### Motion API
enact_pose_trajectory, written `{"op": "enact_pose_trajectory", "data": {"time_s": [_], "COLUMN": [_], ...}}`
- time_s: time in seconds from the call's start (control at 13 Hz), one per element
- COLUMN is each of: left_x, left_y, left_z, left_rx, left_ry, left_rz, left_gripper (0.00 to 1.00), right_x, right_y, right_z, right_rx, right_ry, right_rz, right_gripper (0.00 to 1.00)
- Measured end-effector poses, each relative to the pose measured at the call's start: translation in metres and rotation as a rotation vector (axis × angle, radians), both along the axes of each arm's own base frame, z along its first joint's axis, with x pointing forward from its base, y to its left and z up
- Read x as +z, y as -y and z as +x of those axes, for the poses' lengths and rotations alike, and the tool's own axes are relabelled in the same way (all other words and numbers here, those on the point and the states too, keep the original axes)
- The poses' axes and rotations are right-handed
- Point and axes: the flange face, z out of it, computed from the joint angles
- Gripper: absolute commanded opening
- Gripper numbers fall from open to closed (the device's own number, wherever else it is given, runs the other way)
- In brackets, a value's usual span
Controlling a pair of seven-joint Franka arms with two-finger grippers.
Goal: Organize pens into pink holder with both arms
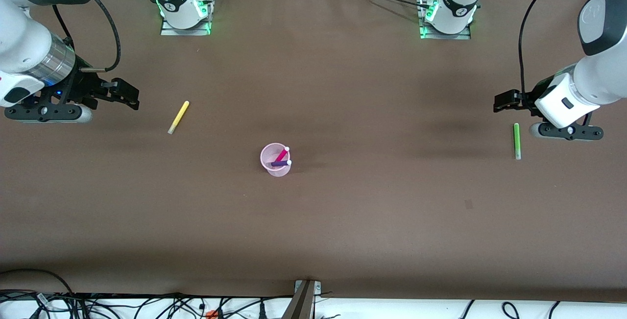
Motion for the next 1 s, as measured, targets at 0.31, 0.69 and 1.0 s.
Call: {"op": "enact_pose_trajectory", "data": {"time_s": [0.31,0.69,1.0], "left_x": [0.004,0.011,0.011], "left_y": [-0.022,-0.038,-0.035], "left_z": [-0.006,-0.009,-0.009], "left_rx": [-0.025,-0.046,-0.050], "left_ry": [-0.021,-0.011,-0.012], "left_rz": [-0.001,-0.008,-0.008], "left_gripper": [1.00,1.00,1.00], "right_x": [0.003,0.004,0.004], "right_y": [0.002,0.003,0.005], "right_z": [0.000,0.001,0.001], "right_rx": [-0.003,-0.005,-0.008], "right_ry": [0.006,0.013,0.015], "right_rz": [0.001,0.002,0.002], "right_gripper": [1.00,1.00,1.00]}}
